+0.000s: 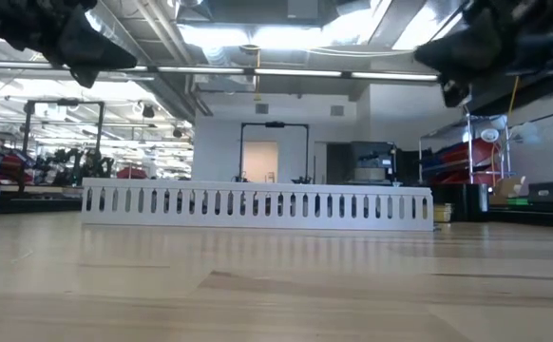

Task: Ziptie cables
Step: Return to Home Position

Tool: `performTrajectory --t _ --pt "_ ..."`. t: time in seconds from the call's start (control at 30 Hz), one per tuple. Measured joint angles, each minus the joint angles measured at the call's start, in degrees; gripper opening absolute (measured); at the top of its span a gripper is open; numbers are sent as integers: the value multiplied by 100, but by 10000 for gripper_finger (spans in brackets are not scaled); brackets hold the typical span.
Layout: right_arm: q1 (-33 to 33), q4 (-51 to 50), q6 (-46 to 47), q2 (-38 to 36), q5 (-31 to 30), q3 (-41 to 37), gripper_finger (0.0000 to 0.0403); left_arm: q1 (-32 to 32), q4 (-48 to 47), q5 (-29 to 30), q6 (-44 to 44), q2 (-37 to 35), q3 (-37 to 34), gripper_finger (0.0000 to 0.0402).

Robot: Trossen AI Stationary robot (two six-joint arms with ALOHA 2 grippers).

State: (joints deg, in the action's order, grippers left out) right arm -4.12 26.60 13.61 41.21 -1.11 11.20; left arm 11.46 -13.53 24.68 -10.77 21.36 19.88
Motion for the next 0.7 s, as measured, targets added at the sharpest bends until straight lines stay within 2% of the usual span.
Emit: performTrajectory --t 0.27,0.37,0.47,0.7 --pt "0 272 -204 -962 4 -668 17 0 215 -563 154 -255 -164 0" --pt "0 504 -208 -1074 -162 -923 17 0 661 -872 148 -431 -541 0" --pt "2 768 -351 -1077 -191 -1076 17 -4 850 -932 71 -656 -810 0" --pt "0 586 -604 -1045 -306 -1075 17 -70 205 -950 123 -1448 -841 0"
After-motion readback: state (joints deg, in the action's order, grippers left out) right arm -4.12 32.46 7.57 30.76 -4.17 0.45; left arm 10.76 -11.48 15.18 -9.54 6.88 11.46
